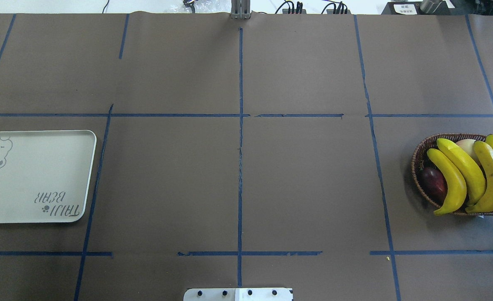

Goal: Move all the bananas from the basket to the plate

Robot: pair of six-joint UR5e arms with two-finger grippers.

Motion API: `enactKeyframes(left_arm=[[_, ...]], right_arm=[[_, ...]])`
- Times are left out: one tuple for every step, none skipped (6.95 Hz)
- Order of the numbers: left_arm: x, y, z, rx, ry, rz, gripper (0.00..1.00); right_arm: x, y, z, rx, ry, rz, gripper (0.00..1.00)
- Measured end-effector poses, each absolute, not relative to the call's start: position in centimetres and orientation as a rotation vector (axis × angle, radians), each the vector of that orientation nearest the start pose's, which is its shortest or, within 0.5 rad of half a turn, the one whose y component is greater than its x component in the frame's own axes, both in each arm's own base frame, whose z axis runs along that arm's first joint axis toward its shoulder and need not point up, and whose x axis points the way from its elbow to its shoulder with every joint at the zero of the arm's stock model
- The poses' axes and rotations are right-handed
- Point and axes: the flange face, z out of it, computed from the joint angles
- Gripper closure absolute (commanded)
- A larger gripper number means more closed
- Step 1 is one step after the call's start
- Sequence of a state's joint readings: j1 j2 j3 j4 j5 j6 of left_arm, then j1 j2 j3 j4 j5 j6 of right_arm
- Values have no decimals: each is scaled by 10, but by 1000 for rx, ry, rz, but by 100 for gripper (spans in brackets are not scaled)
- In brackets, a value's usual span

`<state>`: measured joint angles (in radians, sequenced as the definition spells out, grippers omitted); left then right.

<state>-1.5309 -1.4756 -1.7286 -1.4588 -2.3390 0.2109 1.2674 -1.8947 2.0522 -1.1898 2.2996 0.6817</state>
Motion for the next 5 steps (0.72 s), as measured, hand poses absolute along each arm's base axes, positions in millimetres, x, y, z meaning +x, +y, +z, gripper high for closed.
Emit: enactKeyframes(left_arm=[[-46, -449, 637, 20, 771, 220, 0], [-46, -449, 636, 22, 771, 221, 0], [-46, -450, 635, 23, 771, 221, 0], [-46, -450, 635, 24, 770, 222, 0], [-46, -451, 635, 25, 770, 222, 0]], right_arm=[[-68, -367, 520, 118, -865, 189, 0], [-89, -357, 525, 113, -851, 199, 1], [-106, -348, 532, 103, -826, 188, 3], [-116, -343, 542, 87, -805, 178, 5], [-121, -340, 552, 68, -788, 174, 6]])
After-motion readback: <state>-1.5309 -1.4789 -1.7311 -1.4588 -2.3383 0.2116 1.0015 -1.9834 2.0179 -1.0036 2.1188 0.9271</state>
